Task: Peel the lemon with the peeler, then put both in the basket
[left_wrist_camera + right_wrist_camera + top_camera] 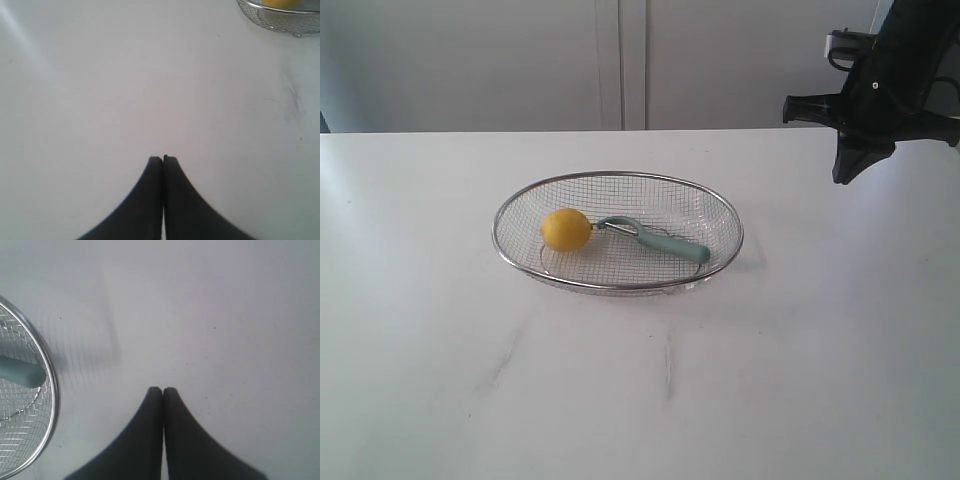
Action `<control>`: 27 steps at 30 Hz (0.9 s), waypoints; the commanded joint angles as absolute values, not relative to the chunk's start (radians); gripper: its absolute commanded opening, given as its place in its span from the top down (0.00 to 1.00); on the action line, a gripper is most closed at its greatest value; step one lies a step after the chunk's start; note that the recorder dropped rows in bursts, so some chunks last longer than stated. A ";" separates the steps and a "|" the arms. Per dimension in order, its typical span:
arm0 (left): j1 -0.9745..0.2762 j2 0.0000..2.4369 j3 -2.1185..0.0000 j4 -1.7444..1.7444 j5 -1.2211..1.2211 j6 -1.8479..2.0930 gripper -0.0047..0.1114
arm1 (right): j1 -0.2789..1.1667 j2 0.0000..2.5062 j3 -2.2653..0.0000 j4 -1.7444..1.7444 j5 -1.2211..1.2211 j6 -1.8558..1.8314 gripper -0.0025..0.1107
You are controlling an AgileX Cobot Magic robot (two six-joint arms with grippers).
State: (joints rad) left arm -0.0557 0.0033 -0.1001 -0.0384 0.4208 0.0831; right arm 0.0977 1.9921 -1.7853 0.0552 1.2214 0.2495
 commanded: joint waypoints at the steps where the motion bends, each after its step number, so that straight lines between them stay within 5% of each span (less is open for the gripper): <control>1: -0.053 0.000 -0.093 -0.044 0.411 0.024 0.96 | 0.090 1.983 -1.794 0.051 1.221 0.251 0.98; 27: -0.053 0.000 0.000 -0.044 0.338 0.026 0.96 | 0.090 1.983 -1.794 0.051 1.221 0.251 0.98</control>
State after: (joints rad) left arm -0.0557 0.0033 -0.0087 -0.0377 0.3350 0.0327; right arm 0.0977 1.9921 -1.7853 0.0552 1.2214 0.2495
